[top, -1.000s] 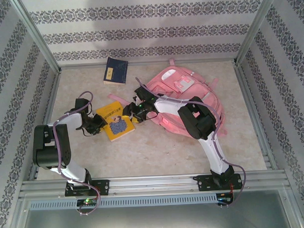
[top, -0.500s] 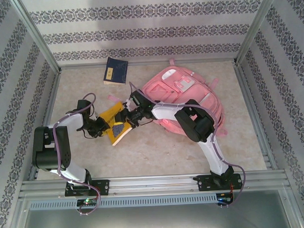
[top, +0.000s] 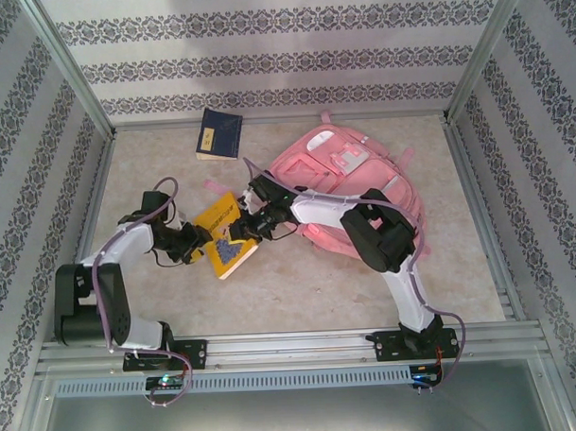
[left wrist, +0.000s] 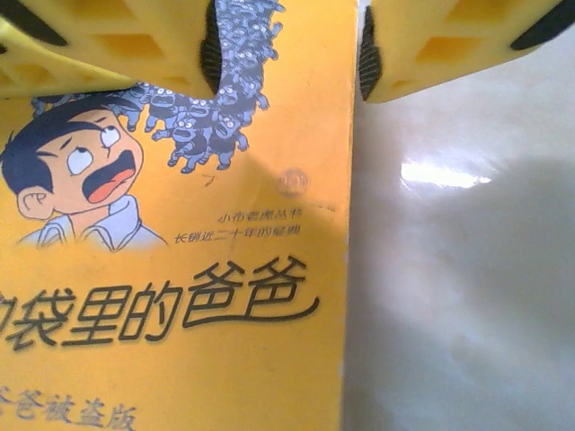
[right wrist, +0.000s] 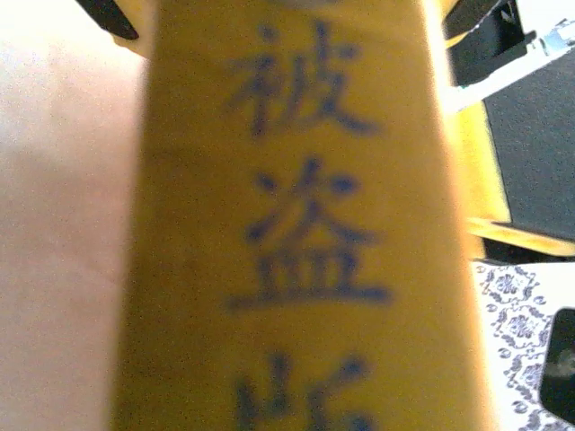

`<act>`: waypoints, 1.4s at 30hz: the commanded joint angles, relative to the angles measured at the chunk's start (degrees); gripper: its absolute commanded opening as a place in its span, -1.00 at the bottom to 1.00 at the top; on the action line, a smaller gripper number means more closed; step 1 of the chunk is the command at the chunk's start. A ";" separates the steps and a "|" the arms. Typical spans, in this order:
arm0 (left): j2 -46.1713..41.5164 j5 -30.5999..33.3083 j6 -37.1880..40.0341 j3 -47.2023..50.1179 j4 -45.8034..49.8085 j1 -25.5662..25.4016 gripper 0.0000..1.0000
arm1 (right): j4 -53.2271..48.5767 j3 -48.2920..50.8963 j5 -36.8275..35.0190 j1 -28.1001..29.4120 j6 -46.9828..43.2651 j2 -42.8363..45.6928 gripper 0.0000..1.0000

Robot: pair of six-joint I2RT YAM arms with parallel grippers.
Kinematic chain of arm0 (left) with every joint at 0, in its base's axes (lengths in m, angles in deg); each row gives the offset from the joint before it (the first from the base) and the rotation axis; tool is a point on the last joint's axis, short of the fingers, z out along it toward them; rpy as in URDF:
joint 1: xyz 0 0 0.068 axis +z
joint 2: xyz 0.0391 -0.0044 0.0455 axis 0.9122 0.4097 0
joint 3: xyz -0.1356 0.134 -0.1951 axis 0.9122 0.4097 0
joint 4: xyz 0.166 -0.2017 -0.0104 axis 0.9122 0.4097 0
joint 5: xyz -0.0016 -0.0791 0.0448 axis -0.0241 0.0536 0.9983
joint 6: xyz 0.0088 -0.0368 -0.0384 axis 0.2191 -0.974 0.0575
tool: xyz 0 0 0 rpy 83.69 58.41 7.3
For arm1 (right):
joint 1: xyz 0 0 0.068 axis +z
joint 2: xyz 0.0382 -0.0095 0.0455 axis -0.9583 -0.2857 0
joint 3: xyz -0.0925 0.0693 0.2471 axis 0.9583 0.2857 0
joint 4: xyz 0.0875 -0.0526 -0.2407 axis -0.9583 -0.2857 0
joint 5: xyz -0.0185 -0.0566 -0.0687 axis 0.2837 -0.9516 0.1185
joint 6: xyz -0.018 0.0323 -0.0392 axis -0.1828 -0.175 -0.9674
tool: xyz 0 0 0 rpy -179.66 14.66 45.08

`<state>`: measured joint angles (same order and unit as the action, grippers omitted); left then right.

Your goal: Pack the student bag

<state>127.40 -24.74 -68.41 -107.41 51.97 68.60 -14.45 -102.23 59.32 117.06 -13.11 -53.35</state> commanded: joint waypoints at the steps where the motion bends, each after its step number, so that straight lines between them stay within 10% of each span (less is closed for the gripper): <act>1: -5.89 -3.70 -2.23 -1.76 3.81 -0.51 0.14 | -1.92 0.57 -1.42 -0.20 -5.41 8.31 -0.80; 8: -12.79 -9.23 -6.02 -4.99 3.64 -1.74 0.41 | -2.18 5.29 0.66 -2.26 -7.56 22.45 -0.88; 19: -15.50 -17.74 -21.41 -15.29 -29.74 -14.14 0.56 | 9.88 12.92 11.69 -9.42 2.66 41.54 -0.98; 35: -6.63 -23.64 -31.99 -27.56 -51.19 -22.05 -0.06 | 14.67 17.34 14.33 -15.97 9.62 57.12 -1.00; 42: -1.29 -26.80 -33.20 -32.59 -55.56 -26.62 -0.77 | 10.11 17.78 13.17 -17.71 6.91 59.25 -1.00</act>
<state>124.76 -48.41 -100.52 -137.35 2.64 44.45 -6.49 -84.44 71.14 99.57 -4.61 4.14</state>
